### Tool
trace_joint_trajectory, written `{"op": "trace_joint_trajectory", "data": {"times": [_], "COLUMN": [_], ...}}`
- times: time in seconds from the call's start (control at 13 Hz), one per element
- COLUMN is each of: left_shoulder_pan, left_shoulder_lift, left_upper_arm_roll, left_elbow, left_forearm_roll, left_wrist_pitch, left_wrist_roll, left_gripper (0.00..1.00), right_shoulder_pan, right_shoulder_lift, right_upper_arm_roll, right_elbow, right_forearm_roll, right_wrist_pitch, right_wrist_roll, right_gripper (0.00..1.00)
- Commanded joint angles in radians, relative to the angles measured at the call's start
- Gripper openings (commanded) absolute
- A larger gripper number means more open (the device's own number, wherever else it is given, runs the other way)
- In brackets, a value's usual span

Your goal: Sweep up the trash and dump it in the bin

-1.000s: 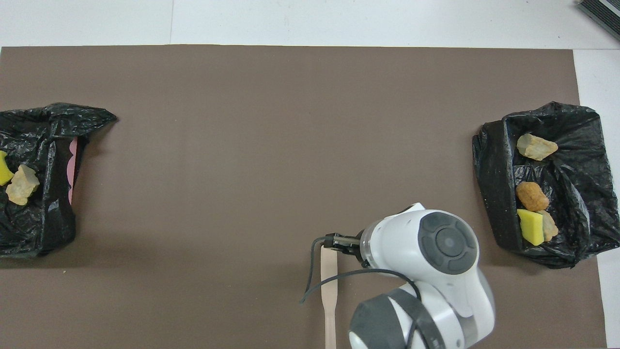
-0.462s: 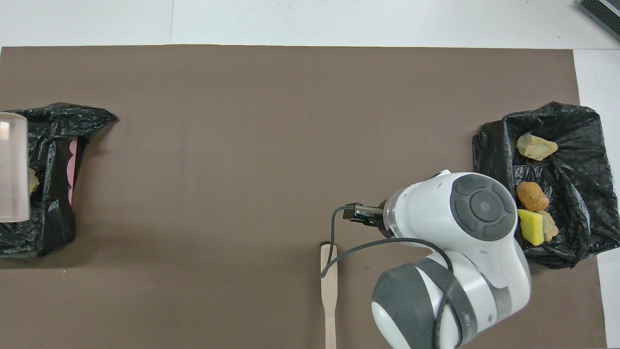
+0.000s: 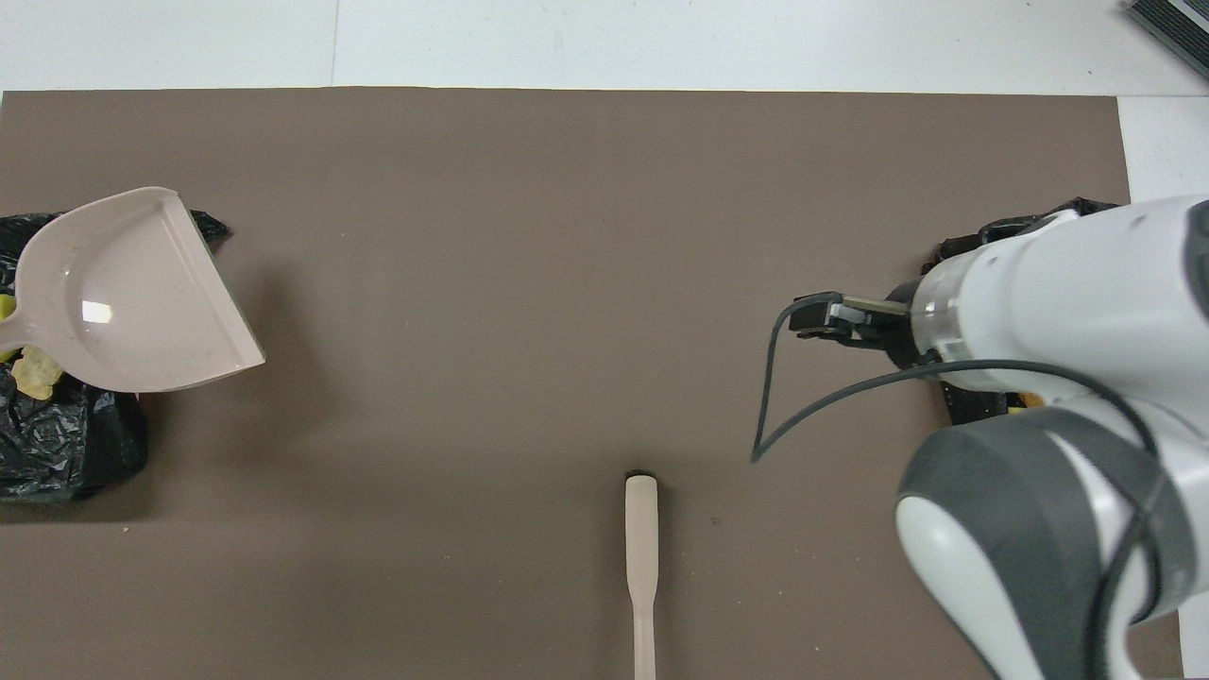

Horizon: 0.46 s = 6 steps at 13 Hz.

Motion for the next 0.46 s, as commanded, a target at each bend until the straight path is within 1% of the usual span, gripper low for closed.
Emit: {"op": "trace_joint_trajectory", "data": {"times": [0.0,0.08,0.15,0.23,0.38], "left_shoulder_pan": [-0.101,-0.152,-0.198,-0.241,-0.325], "left_shoulder_lift": [-0.028,-0.035,-0.036,-0.038,-0.042], "left_upper_arm_roll": [0.014,0.014,0.014,0.014,0.014], "left_elbow": [-0.018,-0.018,-0.018,-0.018,-0.018], "left_forearm_roll": [-0.061,-0.075,-0.095,-0.119,-0.175], "left_wrist_pitch": [-0.052,-0.068,-0.078,-0.091,-0.092], "left_wrist_roll": [-0.191,-0.297,-0.398,-0.494,-0.691], "left_gripper": [0.00,0.00,0.00,0.00,0.00], "right_shoulder_pan": [0.120,0.142,0.171,0.191,0.203], "right_shoulder_lift": [0.062,0.088,0.108,0.116,0.108], "right_upper_arm_roll": [-0.181,-0.229,-0.260,-0.283,-0.323], "right_elbow": [0.145,0.205,0.258,0.289,0.302], "right_forearm_roll": [-0.035,-0.055,-0.086,-0.127,-0.146], "right_wrist_pitch": [-0.124,-0.188,-0.234,-0.267,-0.322], "right_wrist_roll": [-0.078,-0.118,-0.150,-0.174,-0.206], "right_gripper": [1.00,1.00,1.00,1.00,1.00]}}
